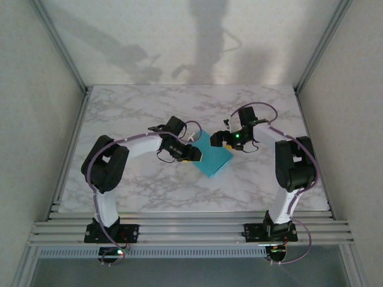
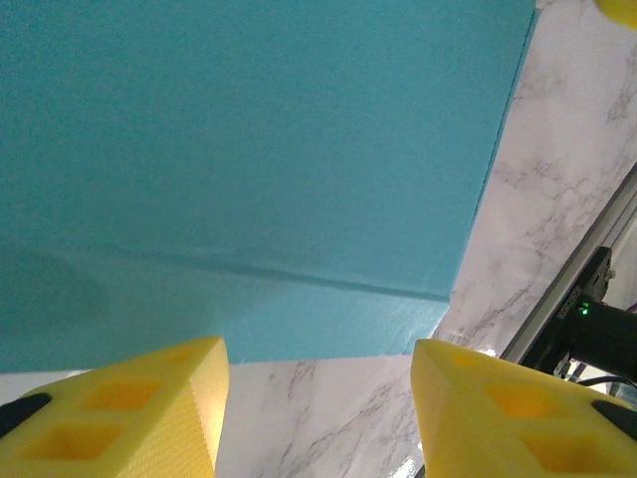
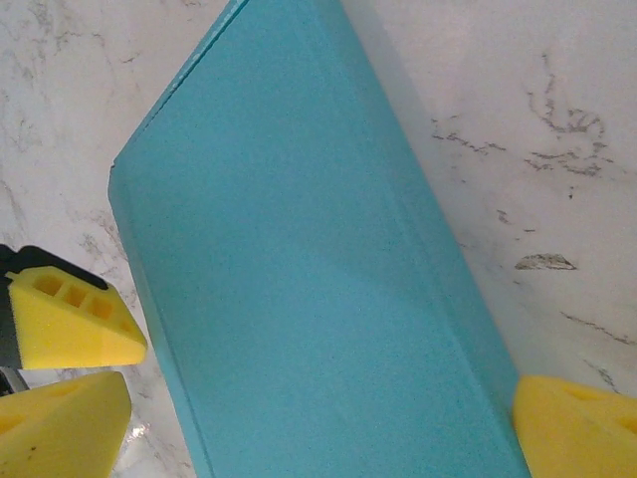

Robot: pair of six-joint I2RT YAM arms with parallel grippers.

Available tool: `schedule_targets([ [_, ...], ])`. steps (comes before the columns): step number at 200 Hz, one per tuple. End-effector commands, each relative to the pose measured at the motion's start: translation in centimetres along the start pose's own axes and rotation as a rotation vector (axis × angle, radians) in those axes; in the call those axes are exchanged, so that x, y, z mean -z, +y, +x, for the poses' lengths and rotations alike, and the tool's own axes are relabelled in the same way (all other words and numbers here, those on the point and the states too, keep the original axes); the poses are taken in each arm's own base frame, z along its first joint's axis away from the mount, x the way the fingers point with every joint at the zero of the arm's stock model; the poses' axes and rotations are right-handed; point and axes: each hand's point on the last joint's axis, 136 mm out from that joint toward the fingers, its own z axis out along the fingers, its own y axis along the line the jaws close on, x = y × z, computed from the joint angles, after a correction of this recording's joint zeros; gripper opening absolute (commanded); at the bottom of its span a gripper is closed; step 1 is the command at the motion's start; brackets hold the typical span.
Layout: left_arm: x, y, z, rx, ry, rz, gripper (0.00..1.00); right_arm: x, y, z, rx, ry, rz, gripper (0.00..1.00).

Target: Fold the paper box

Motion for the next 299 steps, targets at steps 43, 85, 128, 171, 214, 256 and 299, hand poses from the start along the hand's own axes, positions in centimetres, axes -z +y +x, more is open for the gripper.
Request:
schedule_targets([
  [43, -1.5, -0.9, 0.0, -0.01, 0.019, 0.016, 0.52, -1.1, 0.3, 1.0, -0.011, 0.026, -0.034, 0.98],
  [85, -2.1, -0.9, -0.2, -0.01, -0.002, 0.009, 0.51, -1.6, 0.3, 1.6, -0.02, 0.037, -0.042, 0.97],
  [128, -2.4, -1.0, -0.9, -0.029, -0.069, -0.007, 0.5, -1.8, 0.3, 2.2, -0.031, 0.045, -0.05, 0.97],
  [171, -2.5, -1.5, -1.3, -0.079, -0.169, 0.014, 0.49, -1.9, 0.2, 2.4, -0.046, 0.047, -0.056, 0.97],
  [214, -1.4, -2.8, -2.0, -0.095, -0.3, 0.085, 0.49, -2.0, 0.3, 2.3, -0.052, 0.045, -0.062, 0.96],
  [256, -0.8, -3.9, -2.6, -0.1, -0.38, 0.15, 0.48, -1.9, 0.8, 2.4, -0.052, 0.046, -0.088, 0.96],
  [299, -1.0, -3.5, -2.2, -0.082, -0.377, 0.14, 0.49, -1.4, -0.5, 2.1, -0.055, 0.029, 0.006, 0.96],
])
